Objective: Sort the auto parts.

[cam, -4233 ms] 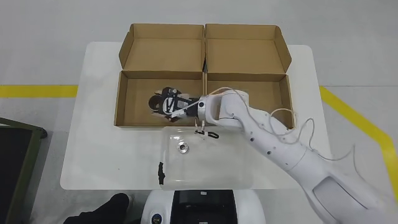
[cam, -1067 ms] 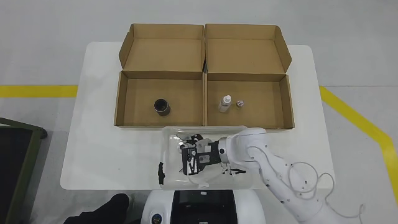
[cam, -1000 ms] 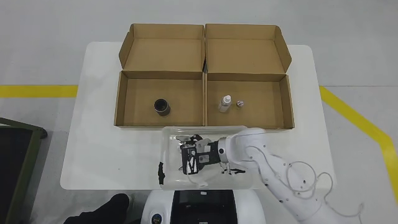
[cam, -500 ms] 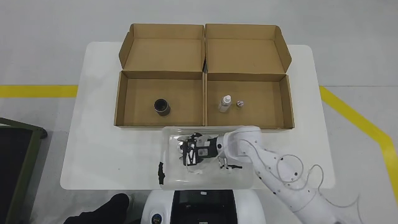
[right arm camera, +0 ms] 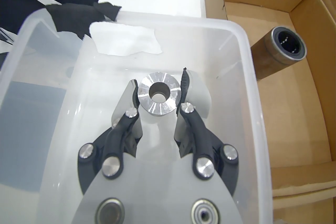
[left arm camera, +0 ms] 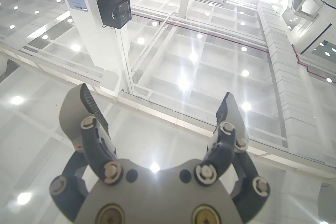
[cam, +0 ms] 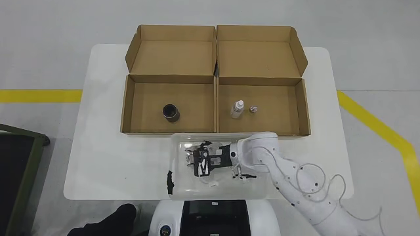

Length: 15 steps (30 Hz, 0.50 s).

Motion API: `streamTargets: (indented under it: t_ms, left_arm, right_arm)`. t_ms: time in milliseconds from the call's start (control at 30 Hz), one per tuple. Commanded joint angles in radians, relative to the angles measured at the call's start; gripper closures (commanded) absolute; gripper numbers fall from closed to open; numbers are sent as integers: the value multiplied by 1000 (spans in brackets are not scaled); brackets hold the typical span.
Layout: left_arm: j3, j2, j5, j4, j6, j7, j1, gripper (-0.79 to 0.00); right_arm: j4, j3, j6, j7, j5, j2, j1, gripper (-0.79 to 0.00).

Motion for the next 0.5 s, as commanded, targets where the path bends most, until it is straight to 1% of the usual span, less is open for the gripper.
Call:
streamTargets:
  t_ms: [0, 200, 467]
  left_arm:
    - [0, 0, 0, 0, 0, 0, 0, -785]
    - [0, 0, 0, 0, 0, 0, 0, -785]
    - [0, 0, 0, 0, 0, 0, 0, -785]
  right_arm:
    - [-36, 13, -11, 15, 20, 4, -9, 0]
    - [-123, 44, -30, 52, 88, 15, -33, 0]
    - [-191, 64, 4, 55, 191, 16, -32, 0]
